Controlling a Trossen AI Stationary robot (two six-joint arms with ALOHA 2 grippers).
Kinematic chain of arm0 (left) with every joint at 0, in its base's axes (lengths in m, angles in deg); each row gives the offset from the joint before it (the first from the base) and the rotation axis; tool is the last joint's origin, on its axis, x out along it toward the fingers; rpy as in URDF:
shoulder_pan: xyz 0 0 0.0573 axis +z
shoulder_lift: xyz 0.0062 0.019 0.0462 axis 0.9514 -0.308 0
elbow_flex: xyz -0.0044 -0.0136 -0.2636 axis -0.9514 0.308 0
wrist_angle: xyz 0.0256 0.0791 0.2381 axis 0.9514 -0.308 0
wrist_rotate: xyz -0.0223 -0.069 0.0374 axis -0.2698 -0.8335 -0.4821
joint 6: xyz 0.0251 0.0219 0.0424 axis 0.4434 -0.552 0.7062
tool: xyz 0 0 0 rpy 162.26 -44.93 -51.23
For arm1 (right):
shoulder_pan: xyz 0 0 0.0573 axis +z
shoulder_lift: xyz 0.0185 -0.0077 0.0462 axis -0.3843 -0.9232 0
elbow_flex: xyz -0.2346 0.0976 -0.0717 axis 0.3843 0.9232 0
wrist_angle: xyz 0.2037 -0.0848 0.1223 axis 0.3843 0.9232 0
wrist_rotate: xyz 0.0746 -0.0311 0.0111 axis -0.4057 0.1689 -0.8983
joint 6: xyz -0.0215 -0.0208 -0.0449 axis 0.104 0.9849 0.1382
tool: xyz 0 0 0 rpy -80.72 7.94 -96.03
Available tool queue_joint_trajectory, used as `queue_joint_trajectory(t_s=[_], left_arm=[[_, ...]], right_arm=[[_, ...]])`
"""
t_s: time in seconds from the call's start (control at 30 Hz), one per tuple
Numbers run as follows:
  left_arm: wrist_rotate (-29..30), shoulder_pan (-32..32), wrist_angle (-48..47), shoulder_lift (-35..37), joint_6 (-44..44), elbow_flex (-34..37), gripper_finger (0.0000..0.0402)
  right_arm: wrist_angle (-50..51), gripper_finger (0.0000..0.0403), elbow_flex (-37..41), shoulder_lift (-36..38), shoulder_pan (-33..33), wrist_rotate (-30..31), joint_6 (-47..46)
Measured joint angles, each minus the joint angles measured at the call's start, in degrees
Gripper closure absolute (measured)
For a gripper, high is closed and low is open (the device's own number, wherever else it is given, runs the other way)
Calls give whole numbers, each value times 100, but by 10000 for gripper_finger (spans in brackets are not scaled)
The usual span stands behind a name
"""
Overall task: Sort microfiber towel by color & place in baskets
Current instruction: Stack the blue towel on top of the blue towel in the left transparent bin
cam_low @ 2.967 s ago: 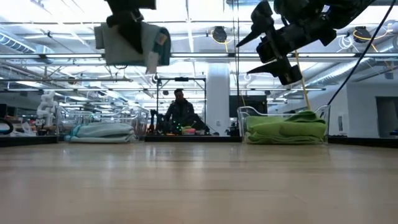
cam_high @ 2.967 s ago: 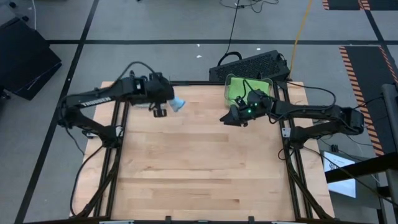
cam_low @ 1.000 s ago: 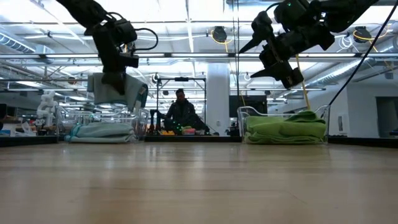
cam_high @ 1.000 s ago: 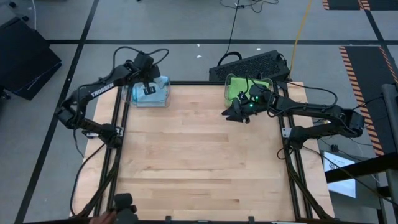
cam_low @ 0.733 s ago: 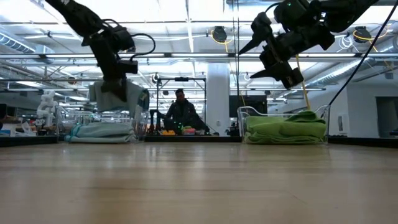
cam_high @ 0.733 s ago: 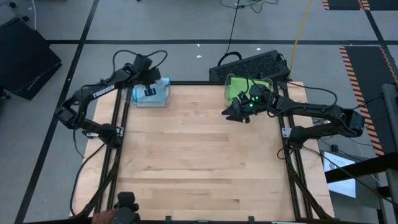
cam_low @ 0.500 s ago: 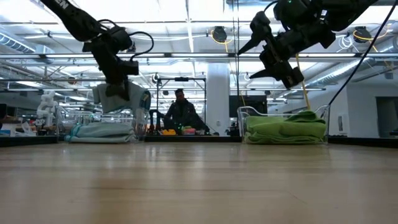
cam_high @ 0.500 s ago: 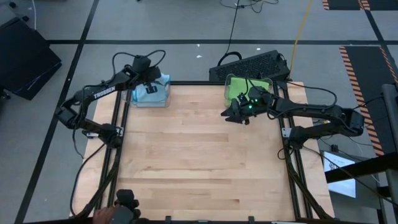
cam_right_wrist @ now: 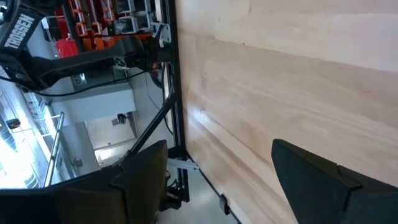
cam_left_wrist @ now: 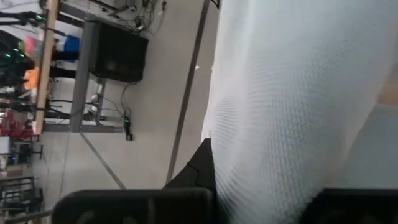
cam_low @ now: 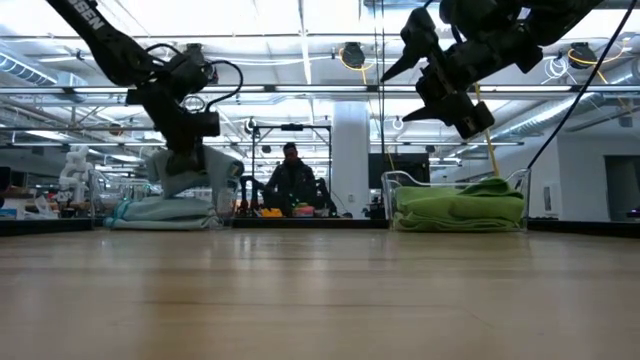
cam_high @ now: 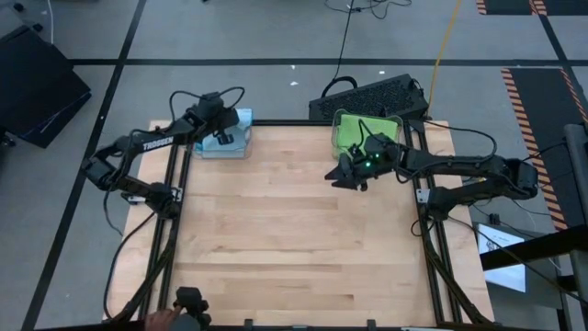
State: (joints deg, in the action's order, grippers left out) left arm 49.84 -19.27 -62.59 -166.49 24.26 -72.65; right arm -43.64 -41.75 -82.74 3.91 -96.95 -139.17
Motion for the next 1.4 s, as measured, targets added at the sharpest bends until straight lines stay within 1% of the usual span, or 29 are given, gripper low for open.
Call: queue_joint_trajectory(t_s=[0.2,0.3,0.53,0.7,0.87,1.03,1.13,1.2,1.33,1.4], left_arm=[[0,-173,-73,0,-114,257,391],[10,-301,-129,1,58,332,386],[-112,-460,-523,2,445,391,356],[-132,-533,-639,0,440,398,323],[74,-545,-526,0,410,394,276],[948,-728,-573,-4,285,104,229],[1290,-845,-942,29,259,-69,209],[1374,-940,-1259,77,109,-221,200],[1366,-1101,-2104,242,-618,-566,193],[1205,-1140,-2510,287,-982,-724,193]], right_arm=[[0,124,0,0,45,96,-64],[-1,124,0,0,43,149,-64],[0,124,0,0,43,142,-12],[0,124,0,0,27,136,14],[0,124,0,0,27,129,25],[0,124,0,0,27,128,25],[0,124,0,0,17,125,25],[1,124,0,0,-10,124,28],[0,124,0,0,-126,123,46],[2,124,0,0,-206,122,54]])
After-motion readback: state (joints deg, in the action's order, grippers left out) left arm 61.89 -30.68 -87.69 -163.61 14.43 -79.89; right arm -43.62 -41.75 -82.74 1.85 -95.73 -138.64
